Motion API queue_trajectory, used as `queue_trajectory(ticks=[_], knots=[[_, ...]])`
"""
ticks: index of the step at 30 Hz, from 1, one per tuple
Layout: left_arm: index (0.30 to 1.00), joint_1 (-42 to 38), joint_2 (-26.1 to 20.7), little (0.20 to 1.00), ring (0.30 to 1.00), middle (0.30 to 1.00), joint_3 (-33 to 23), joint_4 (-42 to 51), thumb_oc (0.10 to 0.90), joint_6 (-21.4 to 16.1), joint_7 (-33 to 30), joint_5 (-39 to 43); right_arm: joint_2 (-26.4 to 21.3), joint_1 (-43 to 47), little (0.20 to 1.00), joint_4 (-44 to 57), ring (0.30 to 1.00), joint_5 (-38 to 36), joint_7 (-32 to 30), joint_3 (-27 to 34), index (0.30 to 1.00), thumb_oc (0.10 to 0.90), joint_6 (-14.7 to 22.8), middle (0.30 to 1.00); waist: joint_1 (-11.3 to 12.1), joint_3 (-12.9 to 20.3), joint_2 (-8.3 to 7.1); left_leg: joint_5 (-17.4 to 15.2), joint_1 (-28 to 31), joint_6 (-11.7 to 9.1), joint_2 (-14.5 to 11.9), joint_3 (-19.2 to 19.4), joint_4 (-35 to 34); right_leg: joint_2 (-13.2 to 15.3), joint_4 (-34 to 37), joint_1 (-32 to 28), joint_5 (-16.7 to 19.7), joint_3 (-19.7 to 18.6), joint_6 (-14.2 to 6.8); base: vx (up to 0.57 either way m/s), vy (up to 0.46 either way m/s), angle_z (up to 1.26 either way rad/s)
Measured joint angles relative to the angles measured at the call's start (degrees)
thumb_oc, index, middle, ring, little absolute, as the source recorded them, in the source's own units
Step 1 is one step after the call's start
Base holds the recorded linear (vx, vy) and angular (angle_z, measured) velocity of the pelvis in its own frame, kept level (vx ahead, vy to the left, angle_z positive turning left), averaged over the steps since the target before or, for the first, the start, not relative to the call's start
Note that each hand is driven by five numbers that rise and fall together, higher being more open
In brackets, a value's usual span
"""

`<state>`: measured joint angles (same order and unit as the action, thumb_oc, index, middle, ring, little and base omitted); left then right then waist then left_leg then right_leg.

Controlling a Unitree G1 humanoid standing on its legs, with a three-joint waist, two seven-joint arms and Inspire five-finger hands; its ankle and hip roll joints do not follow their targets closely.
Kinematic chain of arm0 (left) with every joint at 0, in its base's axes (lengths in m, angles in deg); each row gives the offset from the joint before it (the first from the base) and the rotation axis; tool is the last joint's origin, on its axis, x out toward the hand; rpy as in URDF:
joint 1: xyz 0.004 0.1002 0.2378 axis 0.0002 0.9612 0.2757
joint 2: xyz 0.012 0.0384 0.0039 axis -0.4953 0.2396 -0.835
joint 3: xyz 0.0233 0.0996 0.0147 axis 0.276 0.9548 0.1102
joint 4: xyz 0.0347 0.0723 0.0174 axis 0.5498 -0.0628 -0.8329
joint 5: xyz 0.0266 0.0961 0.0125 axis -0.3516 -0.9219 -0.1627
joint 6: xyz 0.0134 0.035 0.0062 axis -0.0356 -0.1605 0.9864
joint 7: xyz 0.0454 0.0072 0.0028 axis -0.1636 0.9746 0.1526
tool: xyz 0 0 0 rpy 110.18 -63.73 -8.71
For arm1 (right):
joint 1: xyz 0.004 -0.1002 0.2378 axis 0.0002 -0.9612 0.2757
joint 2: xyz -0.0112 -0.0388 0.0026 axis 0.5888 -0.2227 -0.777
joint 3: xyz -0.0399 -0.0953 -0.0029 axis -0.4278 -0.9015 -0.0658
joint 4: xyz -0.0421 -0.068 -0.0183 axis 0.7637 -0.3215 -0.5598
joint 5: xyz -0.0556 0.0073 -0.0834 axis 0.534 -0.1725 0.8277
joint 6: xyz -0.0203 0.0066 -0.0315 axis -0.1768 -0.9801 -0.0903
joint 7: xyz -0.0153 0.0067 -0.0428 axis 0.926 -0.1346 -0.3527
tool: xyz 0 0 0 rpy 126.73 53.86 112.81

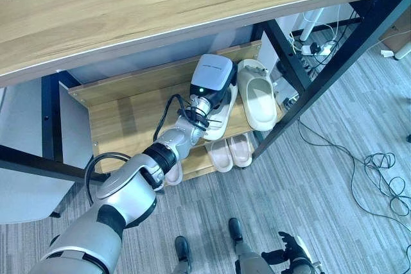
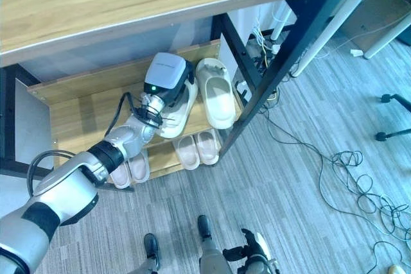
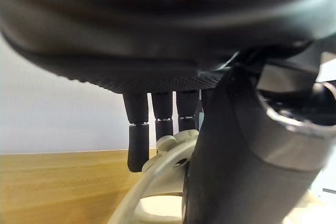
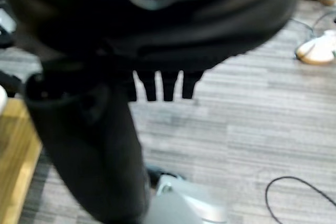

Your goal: Arrange the slippers neatly on the shoe rack.

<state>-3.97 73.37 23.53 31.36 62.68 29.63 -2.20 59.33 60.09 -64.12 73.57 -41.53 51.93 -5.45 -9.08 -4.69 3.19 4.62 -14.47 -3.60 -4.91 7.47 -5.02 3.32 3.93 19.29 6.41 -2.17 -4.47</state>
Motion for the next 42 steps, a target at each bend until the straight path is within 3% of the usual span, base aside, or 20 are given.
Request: queue_trajectory(ticks=[6,15,31,32,33,34,35,36,38,39,40,41,42], knots=[[0.300,-0.1,0.4,0.300,0.300,0.300,0.7,-0.1,0.400,0.3,0.0,-0.1,0.4,0.2,0.900,-0.1,0.900,0.0,0.0,-1.1,0.900,0.800,0.3,0.900,0.0,0.6,-0.99,0.2,-0.5,0.2,0.1,-0.1,0.0,0.3,0.0,0.5,0.1,0.1,0.0,0.01,0.011,0.01],[0.300,-1.0,0.8,0.300,0.300,0.300,0.9,-2.2,0.400,1.5,0.0,-0.2,0.4,0.1,0.900,-0.1,0.900,0.5,0.0,-1.0,0.900,0.800,0.3,0.900,-1.2,0.6,-1.01,0.3,-0.5,0.4,0.6,-0.1,0.0,0.5,0.0,0.4,0.4,0.1,-0.4,0.00,0.005,0.00],[0.300,-1.0,-0.2,0.300,0.300,0.300,0.3,-4.9,0.400,2.7,-0.3,0.0,0.5,-0.5,0.900,0.1,0.900,0.5,0.0,-0.9,0.900,0.800,0.1,0.900,-1.0,0.6,-0.98,0.4,0.6,0.5,0.7,0.3,0.0,0.8,0.2,-0.5,0.5,-0.2,-0.5,0.01,0.003,0.00],[0.620,-1.0,-0.2,0.620,0.620,0.620,0.3,-4.9,0.613,2.7,-0.3,0.2,0.5,-0.5,0.900,0.1,0.900,0.6,0.0,-1.0,0.900,0.800,0.1,0.900,-1.0,0.6,-0.98,0.4,0.6,0.5,0.7,0.4,0.0,0.8,0.2,-0.5,0.5,-0.3,-0.5,0.01,-0.005,-0.03],[0.698,-1.0,-0.1,0.698,0.698,0.698,0.1,-4.9,0.665,2.6,-0.3,0.4,0.5,-0.5,0.900,0.2,0.900,0.6,0.0,-1.0,0.900,0.800,0.1,0.900,-0.9,0.6,-0.98,0.4,0.6,0.5,0.7,0.6,0.0,0.8,0.2,-0.4,0.5,-0.3,-0.5,0.01,-0.006,-0.05],[0.752,-1.0,0.0,0.752,0.752,0.752,-0.5,-4.9,0.701,2.6,-0.3,1.1,0.5,-0.5,0.900,0.2,0.900,0.6,0.0,-1.0,0.900,0.800,0.1,0.900,-0.9,0.6,-0.98,0.4,0.6,0.5,0.7,0.9,0.0,0.8,0.2,-0.3,0.5,-0.5,-0.5,0.00,-0.005,-0.06],[0.716,-1.0,0.0,0.716,0.716,0.716,-0.8,-4.9,0.678,2.6,-0.3,1.7,0.5,-0.5,0.900,0.2,0.900,0.6,0.0,-0.9,0.900,0.800,0.1,0.900,-0.8,0.6,-0.98,0.4,0.5,0.5,0.7,1.1,0.0,0.8,0.2,-0.2,0.5,-0.6,-0.5,0.00,-0.008,-0.09],[0.582,-1.0,0.0,0.582,0.582,0.582,-1.5,-4.9,0.588,2.6,-0.3,2.3,0.5,-0.5,0.900,0.2,0.900,0.6,0.0,-1.0,0.900,0.800,0.1,0.900,-0.8,0.6,-0.98,0.4,0.5,0.5,0.7,1.3,0.0,0.8,0.2,0.0,0.5,-0.8,-0.5,0.01,-0.007,-0.07],[0.549,-1.0,0.1,0.549,0.549,0.549,-2.3,-4.9,0.566,2.6,-0.3,3.3,0.5,-0.5,0.900,0.2,0.900,0.6,-0.1,-1.0,0.900,0.800,0.1,0.900,-0.8,0.6,-0.98,0.4,0.4,0.5,0.7,1.4,0.0,0.8,0.2,0.2,0.5,-1.2,-0.5,0.01,-0.005,-0.08],[0.571,-1.0,0.2,0.571,0.571,0.571,-2.5,-5.1,0.580,2.6,-0.2,3.6,0.5,-0.5,0.900,0.2,0.900,0.6,-0.1,-1.0,0.900,0.800,0.1,0.900,-0.9,0.6,-0.97,0.4,0.4,0.5,0.7,1.5,0.0,0.8,0.2,0.3,0.6,-1.3,-0.5,0.01,-0.001,-0.07],[0.686,-1.0,0.5,0.686,0.686,0.686,-2.7,-5.4,0.657,2.6,-0.2,4.5,0.5,-0.5,0.900,0.2,0.900,0.6,-0.1,-1.0,0.900,0.800,0.1,0.900,-0.9,0.6,-0.97,0.4,0.4,0.5,0.7,1.5,0.0,0.8,0.2,0.3,0.6,-1.3,-0.5,0.00,0.000,0.00],[0.900,-1.0,0.8,0.900,0.900,0.900,-2.7,-5.5,0.800,2.6,-0.2,4.5,0.5,-0.5,0.900,0.2,0.900,0.6,-0.1,-1.0,0.900,0.800,0.1,0.900,-0.9,0.6,-0.97,0.4,0.4,0.5,0.7,1.5,0.0,0.8,0.2,0.3,0.6,-1.3,-0.5,0.00,0.000,0.00],[0.900,-1.0,1.0,0.900,0.900,0.900,-2.7,-5.5,0.800,2.6,-0.2,4.5,0.5,-0.5,0.900,0.2,0.900,0.6,-0.1,-1.0,0.900,0.800,0.1,0.900,-0.9,0.6,-0.97,0.4,0.4,0.5,0.7,1.5,0.0,0.8,0.2,0.3,0.6,-1.3,-0.5,0.00,0.000,0.00]])
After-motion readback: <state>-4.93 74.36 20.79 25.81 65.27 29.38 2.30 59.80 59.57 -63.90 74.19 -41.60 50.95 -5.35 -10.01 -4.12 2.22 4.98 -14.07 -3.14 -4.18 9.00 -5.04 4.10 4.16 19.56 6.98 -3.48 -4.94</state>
